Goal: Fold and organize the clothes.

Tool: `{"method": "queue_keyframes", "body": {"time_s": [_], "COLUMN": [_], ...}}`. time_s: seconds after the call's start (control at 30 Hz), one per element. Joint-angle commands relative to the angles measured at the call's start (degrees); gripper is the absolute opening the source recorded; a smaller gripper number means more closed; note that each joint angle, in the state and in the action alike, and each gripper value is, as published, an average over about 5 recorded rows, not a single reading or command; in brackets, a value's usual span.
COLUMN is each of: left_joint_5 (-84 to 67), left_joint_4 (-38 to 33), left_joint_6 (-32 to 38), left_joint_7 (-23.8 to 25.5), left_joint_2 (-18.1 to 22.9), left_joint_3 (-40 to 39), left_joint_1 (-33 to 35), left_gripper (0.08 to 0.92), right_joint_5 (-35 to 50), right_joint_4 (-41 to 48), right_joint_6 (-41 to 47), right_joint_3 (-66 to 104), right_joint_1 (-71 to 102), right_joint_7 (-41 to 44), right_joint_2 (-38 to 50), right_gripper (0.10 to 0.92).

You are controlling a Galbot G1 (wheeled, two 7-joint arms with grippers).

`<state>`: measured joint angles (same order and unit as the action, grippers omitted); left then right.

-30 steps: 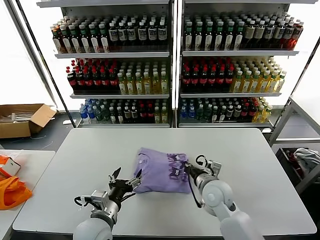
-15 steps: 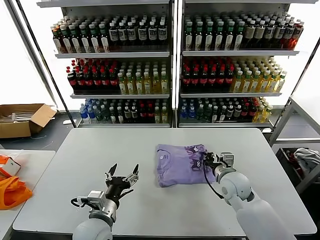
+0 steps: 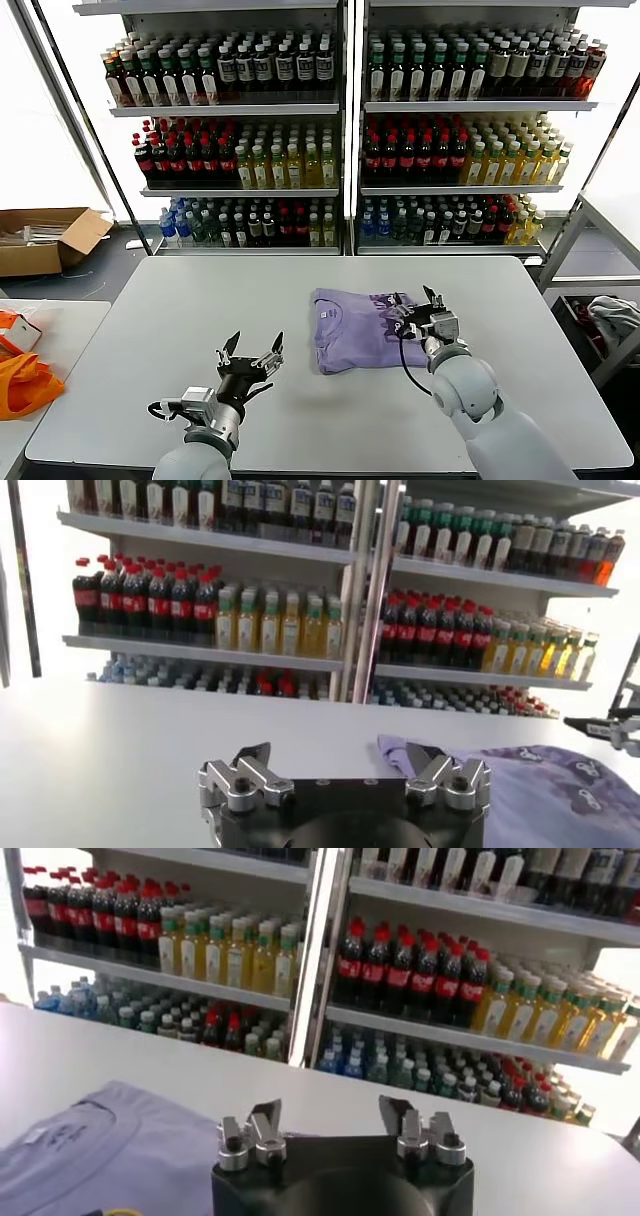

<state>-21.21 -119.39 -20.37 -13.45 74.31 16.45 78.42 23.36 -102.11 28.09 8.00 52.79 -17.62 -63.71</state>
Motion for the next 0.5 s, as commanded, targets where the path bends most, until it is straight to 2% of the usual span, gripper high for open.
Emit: {"method": "queue_keyframes", "body": {"time_s": [0.03, 0.17, 0.5], "left_joint_5": [0.2, 0.3, 0.4], "left_joint_4": [0.1, 0.3, 1.1], "left_joint_6": [0.1, 0.0, -0.3], "left_joint_7": [0.0, 0.4, 1.3], "left_joint_2": [0.2, 0.3, 1.3], "left_joint_3": [-0.1, -0.2, -1.1], "left_joint_1": [1.3, 1.9, 2.6], "left_gripper": [0.823, 0.823, 0.823], "right_joint_5": [7.1, 9.7, 10.0], "right_joint_4": [6.2, 8.6, 11.6], "right_joint_6": [-2.2, -1.1, -0.8], "right_joint_3": [0.1, 0.5, 1.4], "right_joint_1": [-2.4, -3.6, -4.2], "right_joint_7": [-3.1, -4.4, -4.5], "right_joint_2": [-8.6, -10.4, -12.2], "right_gripper": [0.734, 0.809, 0.823]}}
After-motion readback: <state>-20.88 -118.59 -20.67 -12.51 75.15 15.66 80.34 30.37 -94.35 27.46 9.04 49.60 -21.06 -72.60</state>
